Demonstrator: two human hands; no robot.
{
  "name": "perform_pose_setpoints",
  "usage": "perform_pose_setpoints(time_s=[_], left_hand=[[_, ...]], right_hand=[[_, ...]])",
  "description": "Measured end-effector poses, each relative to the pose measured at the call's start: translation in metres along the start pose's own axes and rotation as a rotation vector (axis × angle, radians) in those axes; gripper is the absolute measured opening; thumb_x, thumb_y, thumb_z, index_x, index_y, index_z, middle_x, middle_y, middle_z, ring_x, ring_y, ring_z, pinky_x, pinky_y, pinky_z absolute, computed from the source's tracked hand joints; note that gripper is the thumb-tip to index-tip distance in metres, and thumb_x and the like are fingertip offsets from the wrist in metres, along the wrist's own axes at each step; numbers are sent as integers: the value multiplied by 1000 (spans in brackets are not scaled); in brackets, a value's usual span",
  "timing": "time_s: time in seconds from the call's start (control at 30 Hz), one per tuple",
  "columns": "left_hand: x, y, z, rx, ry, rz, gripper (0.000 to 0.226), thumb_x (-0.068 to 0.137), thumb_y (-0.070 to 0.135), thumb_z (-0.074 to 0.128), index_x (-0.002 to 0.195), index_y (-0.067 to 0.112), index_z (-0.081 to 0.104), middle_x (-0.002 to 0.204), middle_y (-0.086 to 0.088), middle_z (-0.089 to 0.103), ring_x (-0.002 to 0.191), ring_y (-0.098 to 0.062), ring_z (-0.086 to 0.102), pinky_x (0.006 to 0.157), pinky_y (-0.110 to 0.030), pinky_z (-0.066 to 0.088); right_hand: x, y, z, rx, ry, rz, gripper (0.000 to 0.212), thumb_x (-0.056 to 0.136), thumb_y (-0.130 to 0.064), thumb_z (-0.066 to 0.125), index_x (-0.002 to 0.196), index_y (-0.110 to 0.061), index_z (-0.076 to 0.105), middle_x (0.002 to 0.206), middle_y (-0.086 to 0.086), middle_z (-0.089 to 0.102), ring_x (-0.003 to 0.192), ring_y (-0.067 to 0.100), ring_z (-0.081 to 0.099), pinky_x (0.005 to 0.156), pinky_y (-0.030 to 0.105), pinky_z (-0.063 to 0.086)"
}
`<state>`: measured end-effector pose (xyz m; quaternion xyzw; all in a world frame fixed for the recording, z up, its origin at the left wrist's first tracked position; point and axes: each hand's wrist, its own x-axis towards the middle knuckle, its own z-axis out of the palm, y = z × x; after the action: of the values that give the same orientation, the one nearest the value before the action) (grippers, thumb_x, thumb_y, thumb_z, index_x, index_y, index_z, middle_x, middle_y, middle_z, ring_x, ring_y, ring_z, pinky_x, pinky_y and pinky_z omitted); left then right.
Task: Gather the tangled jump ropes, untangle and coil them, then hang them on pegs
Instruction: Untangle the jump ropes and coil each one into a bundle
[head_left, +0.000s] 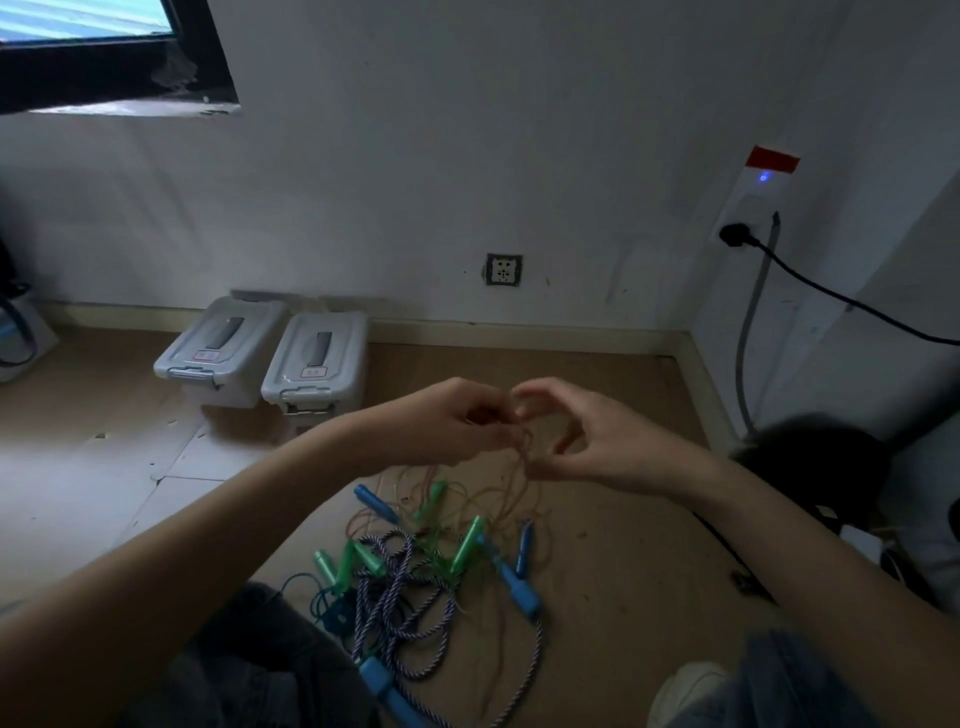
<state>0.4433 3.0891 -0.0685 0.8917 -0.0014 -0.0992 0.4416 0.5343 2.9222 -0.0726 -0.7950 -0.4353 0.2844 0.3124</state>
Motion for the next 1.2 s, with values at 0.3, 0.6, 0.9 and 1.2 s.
perform_pose_setpoints(time_s=[0.3,0.6,0.9,1.2], left_hand=[[1,-19,-3,234,44,-83,24,96,24,42,112,17,58,72,6,58,56,-1,51,57,-14,45],[2,2,0,340,49,18,25,94,26,45,73,28,58,61,12,53,45,5,47,48,-6,37],[-7,-18,12,237,-156,-181,33,99,29,31,81,13,53,77,-3,58,71,-12,55,74,-23,47],[-1,11,8,287,40,126,32,96,28,39,65,26,46,58,11,46,44,7,45,47,-4,34]], right_hand=[[6,9,-19,204,550,49,7,87,-11,61,87,-10,68,63,-3,61,48,-4,53,48,9,40],[-1,6,-6,-139,58,68,56,78,-26,73,127,-35,48,118,-10,60,72,1,59,66,15,44],[1,8,-32,523,648,-42,14,89,-1,54,90,-9,65,68,-3,65,50,0,58,50,11,46],[-5,5,1,-145,36,19,81,72,-31,77,139,-33,32,142,-11,35,101,6,55,84,27,50]])
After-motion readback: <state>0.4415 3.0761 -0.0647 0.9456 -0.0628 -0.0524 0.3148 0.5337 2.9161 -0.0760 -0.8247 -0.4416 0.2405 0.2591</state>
